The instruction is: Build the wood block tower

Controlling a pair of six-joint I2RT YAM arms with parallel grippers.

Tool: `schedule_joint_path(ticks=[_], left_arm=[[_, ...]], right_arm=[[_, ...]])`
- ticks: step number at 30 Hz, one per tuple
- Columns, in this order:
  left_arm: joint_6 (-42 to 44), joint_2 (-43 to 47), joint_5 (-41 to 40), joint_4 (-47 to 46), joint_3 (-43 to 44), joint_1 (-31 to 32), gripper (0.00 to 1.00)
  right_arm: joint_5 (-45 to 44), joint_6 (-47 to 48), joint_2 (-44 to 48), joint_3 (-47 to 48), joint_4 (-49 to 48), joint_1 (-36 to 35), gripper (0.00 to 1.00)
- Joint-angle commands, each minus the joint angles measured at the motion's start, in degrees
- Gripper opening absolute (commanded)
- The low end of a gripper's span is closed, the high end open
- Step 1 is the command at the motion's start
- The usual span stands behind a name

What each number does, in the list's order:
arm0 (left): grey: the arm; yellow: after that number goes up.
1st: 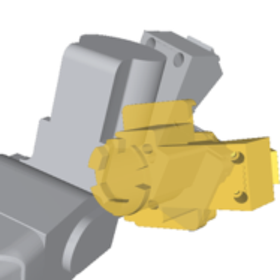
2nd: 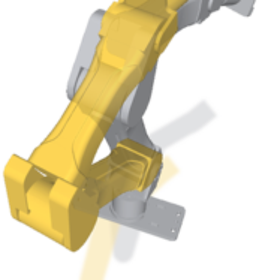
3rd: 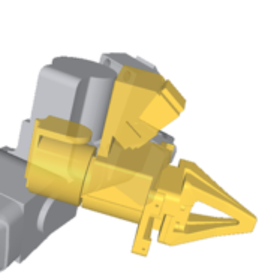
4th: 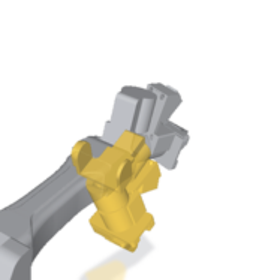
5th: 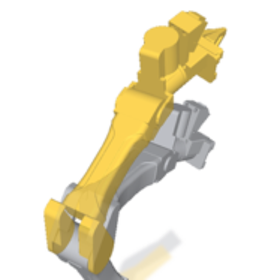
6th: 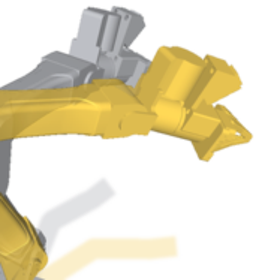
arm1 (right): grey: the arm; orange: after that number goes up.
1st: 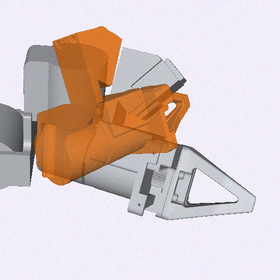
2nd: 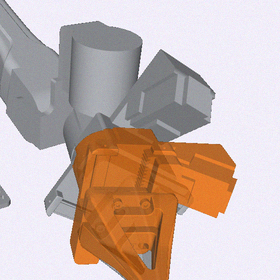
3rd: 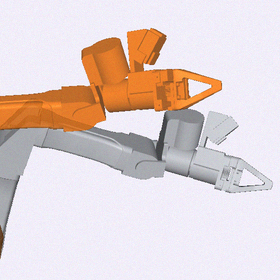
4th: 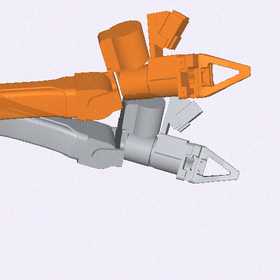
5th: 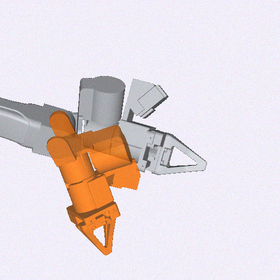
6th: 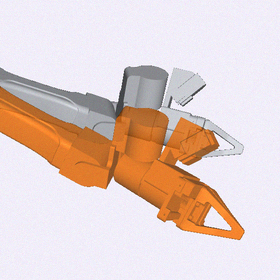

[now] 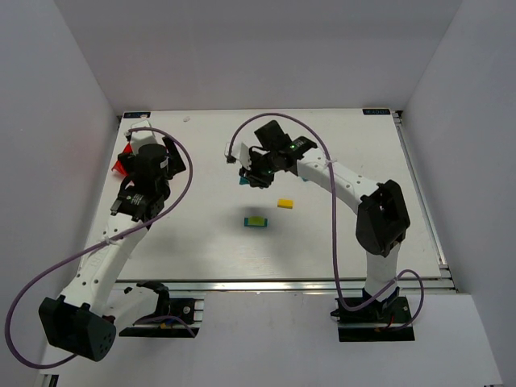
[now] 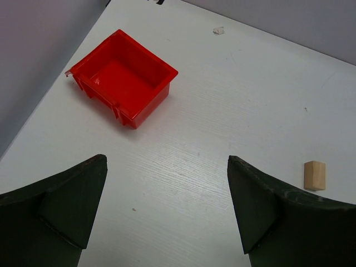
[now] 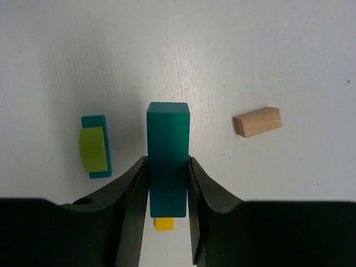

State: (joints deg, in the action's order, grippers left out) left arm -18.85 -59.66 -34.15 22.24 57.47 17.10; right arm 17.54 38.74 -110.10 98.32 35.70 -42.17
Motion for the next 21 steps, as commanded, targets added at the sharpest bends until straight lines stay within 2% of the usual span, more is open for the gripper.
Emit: schedule_joint_path(ticks=[1,5,12,21], left_arm=[[0.83,0.16,-2.15,0.00,-0.34,0.30,0.98],[1.18,0.42,0.31,-1.32,-1.05,0.30,0.98],[1.54,0.51,1.02,-1.94,-1.22,0.30,0.98],[2.33,0.60,1.54,-2.82,-1.93,0.39,0.98]], right_arm=[[-1.27,6.87,1.20,-4.25,2.01,-2.56,0.14],[-3.48,8.10,3.75,-9.37,-1.95,-4.14,0.10],[-6.55,8.02,2.70,-11.49,-2.39,-7.04,0.09],[-5.33,8.72,2.44,-13.68,-2.30,-8.10,0.09]])
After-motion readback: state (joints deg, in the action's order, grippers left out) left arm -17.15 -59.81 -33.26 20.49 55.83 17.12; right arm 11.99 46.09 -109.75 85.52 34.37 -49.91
